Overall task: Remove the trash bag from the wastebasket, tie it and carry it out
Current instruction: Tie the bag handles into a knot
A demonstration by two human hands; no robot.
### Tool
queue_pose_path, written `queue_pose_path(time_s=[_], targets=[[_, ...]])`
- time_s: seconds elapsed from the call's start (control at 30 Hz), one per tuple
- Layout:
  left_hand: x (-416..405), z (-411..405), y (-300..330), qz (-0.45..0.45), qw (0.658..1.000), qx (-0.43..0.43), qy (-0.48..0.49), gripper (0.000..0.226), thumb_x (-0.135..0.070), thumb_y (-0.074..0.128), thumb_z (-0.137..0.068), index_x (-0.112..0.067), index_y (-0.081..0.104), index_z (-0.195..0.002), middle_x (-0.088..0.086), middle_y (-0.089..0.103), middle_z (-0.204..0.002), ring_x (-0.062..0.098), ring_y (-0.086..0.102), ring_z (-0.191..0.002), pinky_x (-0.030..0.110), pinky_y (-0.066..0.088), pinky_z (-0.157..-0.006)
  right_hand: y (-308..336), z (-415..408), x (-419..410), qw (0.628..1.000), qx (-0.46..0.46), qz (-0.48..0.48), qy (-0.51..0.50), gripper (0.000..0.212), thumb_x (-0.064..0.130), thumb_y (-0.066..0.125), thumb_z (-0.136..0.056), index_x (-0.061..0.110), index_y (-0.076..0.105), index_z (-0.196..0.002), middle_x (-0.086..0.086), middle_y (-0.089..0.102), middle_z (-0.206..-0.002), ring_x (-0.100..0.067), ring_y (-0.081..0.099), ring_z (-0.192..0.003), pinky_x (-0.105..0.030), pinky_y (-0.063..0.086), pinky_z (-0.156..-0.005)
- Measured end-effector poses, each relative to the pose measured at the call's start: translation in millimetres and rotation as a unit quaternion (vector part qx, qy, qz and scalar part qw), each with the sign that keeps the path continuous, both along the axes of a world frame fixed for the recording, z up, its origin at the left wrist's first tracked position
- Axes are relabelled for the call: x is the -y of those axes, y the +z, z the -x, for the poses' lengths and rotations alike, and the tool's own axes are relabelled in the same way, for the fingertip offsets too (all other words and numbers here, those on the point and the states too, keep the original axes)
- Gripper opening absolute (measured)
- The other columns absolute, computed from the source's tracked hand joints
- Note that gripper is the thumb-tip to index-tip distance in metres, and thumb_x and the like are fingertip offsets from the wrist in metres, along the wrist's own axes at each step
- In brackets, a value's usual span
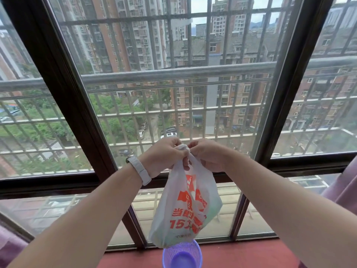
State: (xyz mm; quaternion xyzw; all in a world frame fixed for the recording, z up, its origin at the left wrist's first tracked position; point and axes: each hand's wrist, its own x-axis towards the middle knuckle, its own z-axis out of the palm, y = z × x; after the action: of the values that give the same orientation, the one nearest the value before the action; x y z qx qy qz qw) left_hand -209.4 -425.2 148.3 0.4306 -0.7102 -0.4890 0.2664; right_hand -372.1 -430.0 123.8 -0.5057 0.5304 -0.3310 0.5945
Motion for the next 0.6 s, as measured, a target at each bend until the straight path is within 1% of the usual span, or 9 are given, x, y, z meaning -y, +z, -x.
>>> queue_pose_path(time_s=[0.07,0.1,0.17,0.2,0.3,0.4,0.47,0.53,0.6], targets=[[1.4,1.4,1.1,-0.010,1.000,0.006,0.010,0.003,-0.010,0.054,-0.089,-0.008,0.052,-0.088,0.005,0.070,-0.063,0.023,0.071,-0.065,0.041,0.052,-0.065,-0.7,-0.3,1.5,1.000,-0.004,-0.004,0.025,0.028,-0.007,0.052,-0.080,-0.014,0.060,-0.106,-0.027,0.059,-0.092,-0.036,0.051,-0.082,-0.049,0.040,-0.078],[2.7,2.0,1.8,-0.010,1.000,0.016,0.012,0.003,-0.010,0.054,-0.089,-0.009,0.052,-0.088,0.005,0.070,-0.062,0.022,0.071,-0.063,0.038,0.052,-0.063,-0.9,-0.1,2.1,0.999,0.003,-0.006,0.031,0.028,-0.009,0.050,-0.080,-0.013,0.060,-0.106,-0.025,0.061,-0.089,-0.034,0.053,-0.077,-0.047,0.042,-0.074],[5.7,1.9,3.7,-0.012,0.999,0.035,0.021,0.003,-0.009,0.054,-0.089,-0.008,0.051,-0.090,0.006,0.069,-0.061,0.023,0.070,-0.059,0.031,0.052,-0.053,-1.1,1.5,2.6,0.998,0.034,-0.013,0.044,0.029,-0.010,0.050,-0.078,-0.004,0.062,-0.103,-0.018,0.065,-0.081,-0.028,0.058,-0.067,-0.038,0.045,-0.065],[7.7,1.3,4.4,-0.014,0.999,0.044,0.026,0.005,-0.008,0.054,-0.089,-0.007,0.051,-0.093,0.007,0.069,-0.061,0.023,0.069,-0.057,0.030,0.052,-0.050,-0.9,2.6,2.7,0.997,0.052,-0.016,0.051,0.030,-0.009,0.052,-0.076,0.000,0.062,-0.103,-0.016,0.065,-0.081,-0.026,0.060,-0.067,-0.037,0.045,-0.064],[13.0,-0.1,6.7,-0.013,0.995,0.091,0.028,0.010,-0.011,0.056,-0.089,-0.009,0.058,-0.098,0.010,0.071,-0.063,0.024,0.071,-0.061,0.037,0.055,-0.062,-0.8,4.3,2.8,0.995,0.076,-0.021,0.063,0.025,-0.006,0.054,-0.080,0.005,0.062,-0.102,-0.015,0.066,-0.084,-0.025,0.061,-0.069,-0.034,0.048,-0.062],[16.3,0.8,7.2,-0.006,0.992,0.122,0.026,0.014,-0.011,0.054,-0.087,-0.007,0.068,-0.086,0.012,0.073,-0.065,0.022,0.071,-0.062,0.031,0.053,-0.059,-0.7,3.9,2.2,0.995,0.074,-0.012,0.059,0.026,-0.006,0.046,-0.083,0.005,0.063,-0.099,-0.015,0.063,-0.085,-0.022,0.058,-0.066,-0.031,0.047,-0.058],[17.5,1.5,6.4,-0.003,0.991,0.134,0.026,0.017,-0.013,0.055,-0.085,-0.008,0.070,-0.081,0.015,0.075,-0.070,0.021,0.070,-0.064,0.032,0.051,-0.062,-0.8,4.9,0.6,0.995,0.078,-0.010,0.057,0.030,-0.006,0.043,-0.080,0.005,0.064,-0.099,-0.016,0.060,-0.086,-0.024,0.056,-0.069,-0.032,0.046,-0.060],[19.0,1.3,5.3,-0.001,0.990,0.140,0.027,0.016,-0.015,0.055,-0.086,-0.010,0.069,-0.079,0.015,0.075,-0.069,0.020,0.069,-0.064,0.033,0.052,-0.064,-1.1,7.1,-0.9,0.994,0.083,-0.007,0.066,0.031,-0.004,0.044,-0.079,0.006,0.065,-0.099,-0.018,0.058,-0.092,-0.031,0.053,-0.080,-0.039,0.045,-0.070],[21.0,1.0,4.2,-0.004,0.990,0.136,0.032,0.017,-0.014,0.056,-0.087,-0.009,0.069,-0.078,0.012,0.074,-0.064,0.020,0.069,-0.060,0.028,0.052,-0.056,-0.9,8.8,-1.9,0.992,0.093,-0.004,0.087,0.030,-0.003,0.047,-0.079,0.006,0.065,-0.100,-0.019,0.057,-0.097,-0.033,0.050,-0.087,-0.045,0.041,-0.079]])
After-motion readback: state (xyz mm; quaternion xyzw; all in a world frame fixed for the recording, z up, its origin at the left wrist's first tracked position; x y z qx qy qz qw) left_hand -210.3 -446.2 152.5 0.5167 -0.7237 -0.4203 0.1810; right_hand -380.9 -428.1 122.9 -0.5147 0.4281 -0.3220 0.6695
